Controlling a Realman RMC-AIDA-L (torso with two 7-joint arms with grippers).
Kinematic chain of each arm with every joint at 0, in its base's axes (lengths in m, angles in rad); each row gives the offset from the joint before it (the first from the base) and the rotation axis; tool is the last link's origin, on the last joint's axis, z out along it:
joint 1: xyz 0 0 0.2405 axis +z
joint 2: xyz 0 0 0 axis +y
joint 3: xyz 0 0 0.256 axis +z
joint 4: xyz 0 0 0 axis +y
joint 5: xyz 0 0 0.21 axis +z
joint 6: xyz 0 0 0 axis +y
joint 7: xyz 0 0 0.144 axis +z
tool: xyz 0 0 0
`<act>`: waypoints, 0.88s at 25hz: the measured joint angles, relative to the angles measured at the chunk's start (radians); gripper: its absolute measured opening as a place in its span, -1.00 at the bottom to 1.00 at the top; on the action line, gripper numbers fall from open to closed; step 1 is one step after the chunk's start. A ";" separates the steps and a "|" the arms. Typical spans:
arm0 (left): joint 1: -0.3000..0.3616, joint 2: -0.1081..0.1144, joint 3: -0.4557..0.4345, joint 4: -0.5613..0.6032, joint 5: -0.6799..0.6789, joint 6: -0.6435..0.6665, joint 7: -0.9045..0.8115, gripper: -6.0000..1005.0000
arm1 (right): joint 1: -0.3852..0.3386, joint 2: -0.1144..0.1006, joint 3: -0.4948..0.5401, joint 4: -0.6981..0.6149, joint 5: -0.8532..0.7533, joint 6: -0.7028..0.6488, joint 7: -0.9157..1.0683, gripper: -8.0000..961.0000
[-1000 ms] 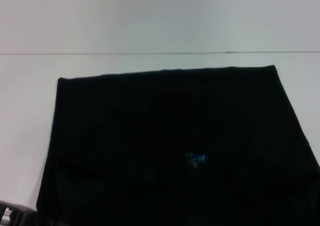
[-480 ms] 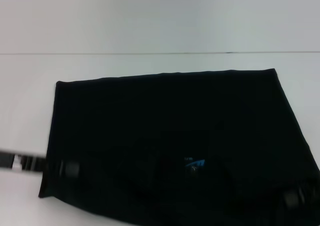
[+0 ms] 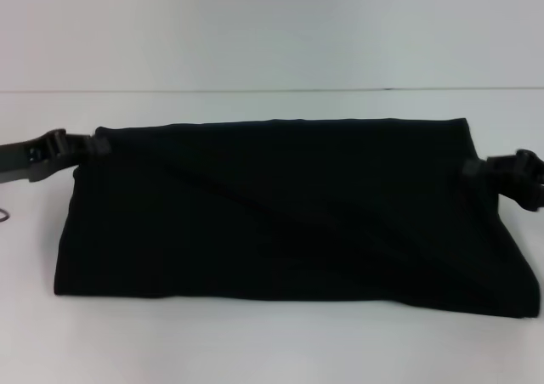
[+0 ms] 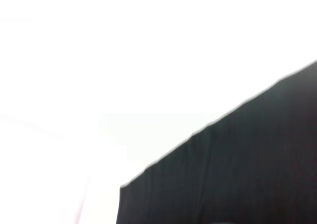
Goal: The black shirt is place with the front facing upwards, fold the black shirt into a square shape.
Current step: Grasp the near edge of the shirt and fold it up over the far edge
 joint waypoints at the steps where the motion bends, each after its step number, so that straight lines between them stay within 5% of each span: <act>1: 0.001 -0.007 0.000 -0.008 -0.020 -0.031 0.009 -0.85 | 0.002 0.021 0.000 0.002 0.023 0.042 -0.021 -0.80; 5: 0.005 -0.056 -0.002 -0.027 -0.130 -0.165 0.078 -0.85 | 0.025 0.109 -0.006 0.002 0.140 0.207 -0.140 -0.79; 7: 0.002 -0.076 0.000 -0.032 -0.176 -0.212 0.110 -0.85 | 0.039 0.132 -0.008 0.003 0.191 0.258 -0.186 -0.79; 16: -0.021 -0.107 0.004 -0.037 -0.332 -0.327 0.210 -0.85 | 0.084 0.140 -0.010 -0.002 0.310 0.332 -0.267 -0.77; 22: -0.062 -0.162 0.010 -0.038 -0.370 -0.468 0.331 -0.85 | 0.117 0.148 -0.012 0.045 0.349 0.468 -0.381 -0.76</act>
